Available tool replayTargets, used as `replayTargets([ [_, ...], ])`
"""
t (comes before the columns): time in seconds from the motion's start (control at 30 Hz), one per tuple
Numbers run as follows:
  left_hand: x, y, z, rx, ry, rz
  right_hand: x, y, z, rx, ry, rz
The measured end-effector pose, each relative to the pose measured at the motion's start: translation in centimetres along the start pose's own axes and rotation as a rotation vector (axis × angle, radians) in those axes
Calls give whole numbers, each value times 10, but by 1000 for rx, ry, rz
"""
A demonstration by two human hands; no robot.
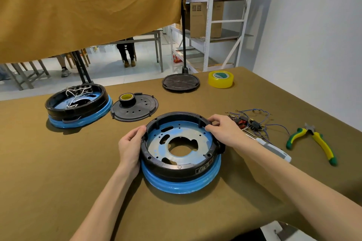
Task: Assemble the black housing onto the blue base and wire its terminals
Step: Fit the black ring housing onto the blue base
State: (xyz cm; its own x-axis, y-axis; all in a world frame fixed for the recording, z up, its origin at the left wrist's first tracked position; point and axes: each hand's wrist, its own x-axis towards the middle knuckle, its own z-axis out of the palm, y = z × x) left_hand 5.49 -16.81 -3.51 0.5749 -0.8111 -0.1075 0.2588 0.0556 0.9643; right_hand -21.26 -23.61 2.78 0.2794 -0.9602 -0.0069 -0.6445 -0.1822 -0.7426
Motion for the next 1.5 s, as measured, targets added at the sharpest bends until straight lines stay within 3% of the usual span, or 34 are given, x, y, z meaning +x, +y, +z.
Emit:
replayTargets([
  [0.67, -1, -3, -6, 83, -109, 85, 6, 18, 0, -21, -2, -61],
  [1.03, -3, -3, -6, 101, -94, 86, 9, 20, -3, -29, -41, -74],
  [1.5, -17, -8, 4, 234, 49, 244, 30, 5, -9, 72, -115, -93],
])
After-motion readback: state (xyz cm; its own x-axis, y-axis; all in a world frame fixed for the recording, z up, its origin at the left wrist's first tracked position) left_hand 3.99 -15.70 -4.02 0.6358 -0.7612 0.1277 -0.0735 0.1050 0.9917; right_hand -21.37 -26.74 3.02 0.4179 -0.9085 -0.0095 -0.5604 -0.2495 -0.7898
